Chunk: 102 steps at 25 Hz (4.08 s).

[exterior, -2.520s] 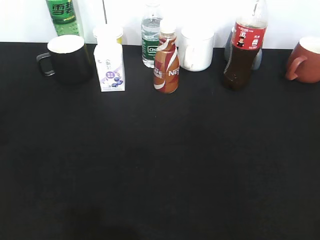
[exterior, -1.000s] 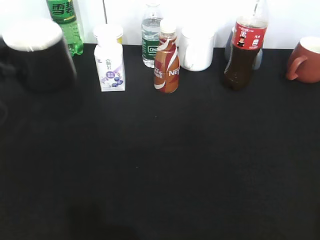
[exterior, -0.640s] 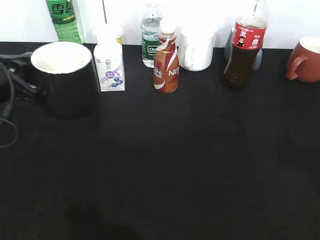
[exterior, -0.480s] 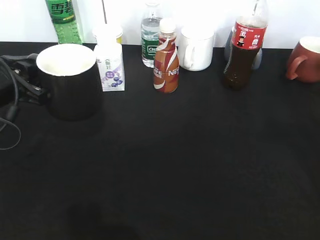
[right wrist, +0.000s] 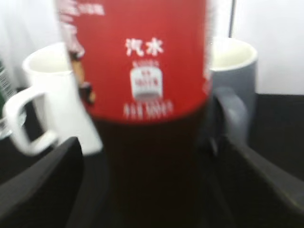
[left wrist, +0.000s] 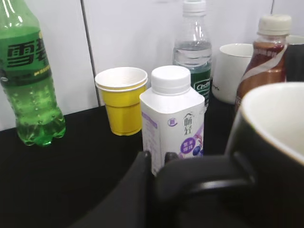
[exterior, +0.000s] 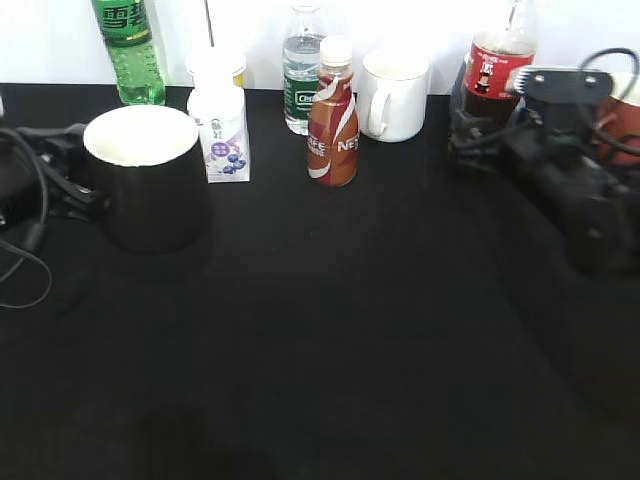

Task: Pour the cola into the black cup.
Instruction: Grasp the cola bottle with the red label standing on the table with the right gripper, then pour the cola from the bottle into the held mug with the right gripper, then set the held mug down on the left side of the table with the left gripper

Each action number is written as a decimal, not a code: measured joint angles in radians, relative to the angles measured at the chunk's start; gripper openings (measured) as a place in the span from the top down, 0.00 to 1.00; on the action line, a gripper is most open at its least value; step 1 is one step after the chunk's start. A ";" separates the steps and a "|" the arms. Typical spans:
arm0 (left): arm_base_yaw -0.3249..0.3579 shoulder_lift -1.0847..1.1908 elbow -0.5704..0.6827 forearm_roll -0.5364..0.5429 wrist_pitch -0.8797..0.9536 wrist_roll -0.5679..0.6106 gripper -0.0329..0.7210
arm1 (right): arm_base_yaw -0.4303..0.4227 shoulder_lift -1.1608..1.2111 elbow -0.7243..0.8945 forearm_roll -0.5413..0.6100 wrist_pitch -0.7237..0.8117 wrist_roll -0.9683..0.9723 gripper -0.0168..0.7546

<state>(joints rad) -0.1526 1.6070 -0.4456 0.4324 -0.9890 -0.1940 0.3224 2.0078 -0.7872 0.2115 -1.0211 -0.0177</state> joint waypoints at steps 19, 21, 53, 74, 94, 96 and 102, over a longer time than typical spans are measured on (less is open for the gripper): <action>-0.072 0.010 0.000 0.037 -0.023 0.000 0.89 | 0.000 -0.144 0.075 -0.288 -0.098 -0.075 0.50; -0.135 0.010 0.000 0.034 -0.023 0.000 0.89 | 0.033 -0.228 0.094 -0.371 -0.009 -0.078 0.50; -0.216 0.010 0.000 0.074 0.004 0.000 0.89 | 0.197 -0.246 0.097 -0.249 -0.028 -1.543 0.50; -0.216 0.011 0.000 0.075 -0.004 0.001 0.89 | 0.197 -0.246 0.096 -0.246 -0.044 -1.537 0.51; -0.176 0.011 0.000 -0.398 -0.037 0.188 0.89 | 0.197 -0.227 0.139 -0.190 -0.050 0.082 0.51; -0.094 0.011 0.001 -0.464 -0.037 0.204 0.89 | 0.187 -0.250 0.182 -0.162 -0.051 0.084 0.51; 0.075 0.192 -0.101 -0.487 -0.126 0.212 0.89 | 0.181 -0.250 0.221 -0.139 -0.063 0.085 0.51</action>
<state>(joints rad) -0.0778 1.7987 -0.5470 -0.0549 -1.1146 0.0177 0.5036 1.7575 -0.5658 0.0722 -1.0839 0.0678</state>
